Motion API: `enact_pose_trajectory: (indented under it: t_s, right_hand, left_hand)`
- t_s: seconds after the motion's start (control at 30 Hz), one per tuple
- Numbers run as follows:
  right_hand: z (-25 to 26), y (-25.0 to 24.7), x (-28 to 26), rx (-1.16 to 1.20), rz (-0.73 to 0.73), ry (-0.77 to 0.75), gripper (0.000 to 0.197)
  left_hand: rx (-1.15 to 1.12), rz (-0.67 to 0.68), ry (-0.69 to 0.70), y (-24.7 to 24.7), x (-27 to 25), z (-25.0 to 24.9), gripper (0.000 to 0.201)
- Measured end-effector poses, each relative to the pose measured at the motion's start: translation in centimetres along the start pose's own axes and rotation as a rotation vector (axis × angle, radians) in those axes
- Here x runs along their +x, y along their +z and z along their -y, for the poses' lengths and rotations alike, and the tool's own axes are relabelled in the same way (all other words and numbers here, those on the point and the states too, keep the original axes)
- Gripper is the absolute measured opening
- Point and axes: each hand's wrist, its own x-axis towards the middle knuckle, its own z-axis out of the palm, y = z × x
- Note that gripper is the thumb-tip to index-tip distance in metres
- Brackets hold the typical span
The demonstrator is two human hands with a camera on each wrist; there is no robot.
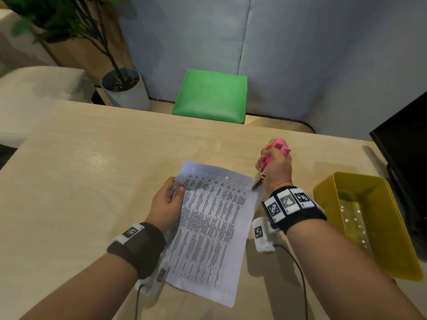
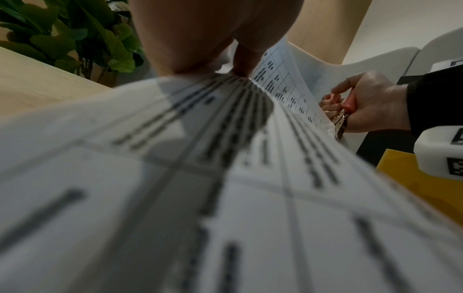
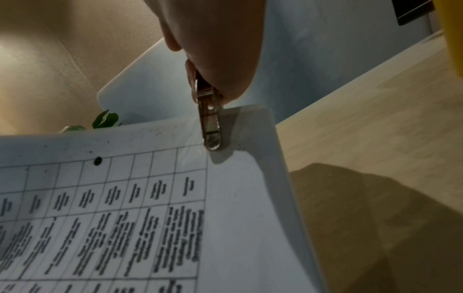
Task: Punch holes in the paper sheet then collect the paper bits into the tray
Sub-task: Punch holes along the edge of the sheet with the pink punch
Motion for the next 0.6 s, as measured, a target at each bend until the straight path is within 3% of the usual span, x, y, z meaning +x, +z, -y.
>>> enact_pose_trajectory:
  t_s: [0.3,0.47,0.6]
  right_hand:
    - [0.3,-0.1,-0.1,-0.008,0.003,-0.025,0.018]
    - [1.3,0.2,-0.6,-0.038,0.05,-0.11,0.019]
    - [2.3,0.1,-0.4,-0.093,0.005,-0.181,0.018]
  left_hand:
    - [0.124,-0.032,0.031,0.1,-0.3,-0.5,0.017]
    - [0.154,-0.06,0.062,0.1,-0.5,-1.6,0.014]
    - [0.152,-0.113,0.076,-0.6,-0.3,-2.5,0.011]
